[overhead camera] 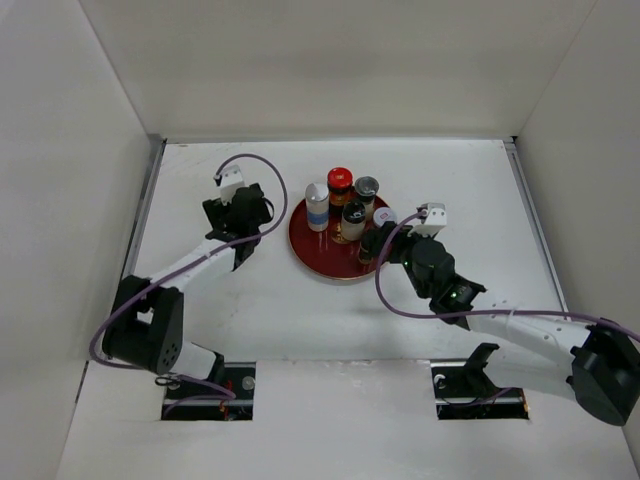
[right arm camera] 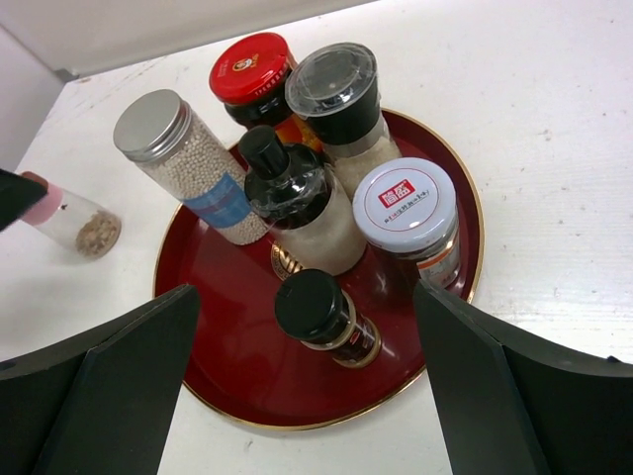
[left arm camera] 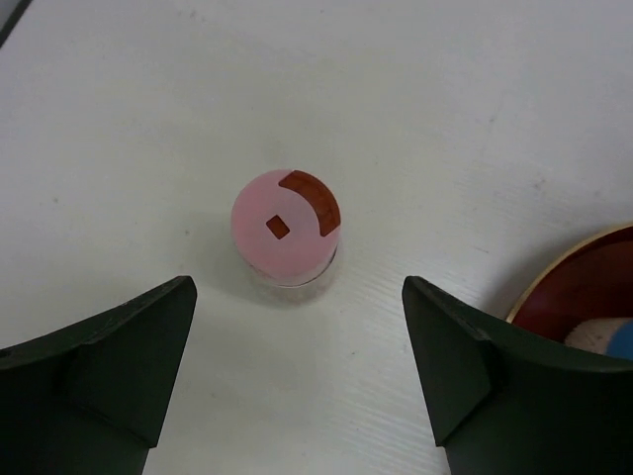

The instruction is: Organize the condiment bottles

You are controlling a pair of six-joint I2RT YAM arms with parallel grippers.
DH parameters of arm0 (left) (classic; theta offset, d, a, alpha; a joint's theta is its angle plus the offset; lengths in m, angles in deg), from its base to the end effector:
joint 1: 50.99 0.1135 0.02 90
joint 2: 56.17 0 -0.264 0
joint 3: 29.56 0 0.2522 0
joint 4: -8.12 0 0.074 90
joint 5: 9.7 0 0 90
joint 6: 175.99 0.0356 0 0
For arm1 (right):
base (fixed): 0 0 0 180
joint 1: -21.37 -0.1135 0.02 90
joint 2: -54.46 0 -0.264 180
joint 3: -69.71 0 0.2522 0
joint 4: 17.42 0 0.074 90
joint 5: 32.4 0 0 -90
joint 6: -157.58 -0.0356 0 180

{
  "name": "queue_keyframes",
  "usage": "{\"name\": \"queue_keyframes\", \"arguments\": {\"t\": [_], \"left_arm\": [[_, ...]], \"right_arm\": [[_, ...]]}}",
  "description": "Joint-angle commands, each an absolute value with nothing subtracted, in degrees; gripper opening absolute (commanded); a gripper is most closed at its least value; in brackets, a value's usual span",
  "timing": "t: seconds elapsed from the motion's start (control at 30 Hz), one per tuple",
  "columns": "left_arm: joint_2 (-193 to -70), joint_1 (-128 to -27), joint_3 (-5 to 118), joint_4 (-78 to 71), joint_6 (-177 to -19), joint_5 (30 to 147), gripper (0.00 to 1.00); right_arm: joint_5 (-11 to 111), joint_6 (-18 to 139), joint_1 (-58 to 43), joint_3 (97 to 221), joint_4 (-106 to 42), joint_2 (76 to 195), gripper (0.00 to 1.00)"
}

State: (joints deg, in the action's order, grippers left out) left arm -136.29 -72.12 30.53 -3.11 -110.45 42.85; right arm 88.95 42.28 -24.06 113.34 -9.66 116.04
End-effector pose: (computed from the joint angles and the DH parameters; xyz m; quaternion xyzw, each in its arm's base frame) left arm 0.2868 -0.0876 0.2341 -0.1814 0.8204 0.0780 0.5366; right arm 0.1795 0.1559 0.2495 0.0416 0.7575 0.1885 0.6236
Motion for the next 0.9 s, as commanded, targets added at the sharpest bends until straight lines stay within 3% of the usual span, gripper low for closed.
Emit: {"name": "queue_keyframes", "arguments": {"t": [0.0, 0.2, 0.5, 0.7, 0.87], "left_arm": [[-138.34, -70.20, 31.92, 2.36, -111.47, 43.30, 0.83], [-142.04, -68.88, 33.25, 4.03, -111.39, 43.30, 0.62], [-145.29, -67.38, 33.95, 8.16, -110.86, 44.18, 0.63], [-144.60, -68.08, 34.39, 8.25, -110.51, 44.19, 0.36], [-135.03, -74.92, 30.18, 7.37, -109.28, 40.84, 0.34]], "right_arm": [[88.10, 41.91, -23.94, 114.24, -6.04, 116.51, 0.96], [88.10, 41.91, -23.94, 114.33, -6.04, 116.60, 0.96], [87.04, 42.00, -23.94, 114.76, -6.22, 117.48, 0.96], [87.04, 42.00, -23.94, 114.59, -6.04, 116.95, 0.96], [87.22, 42.00, -23.94, 114.33, -6.04, 116.25, 0.96]]}}
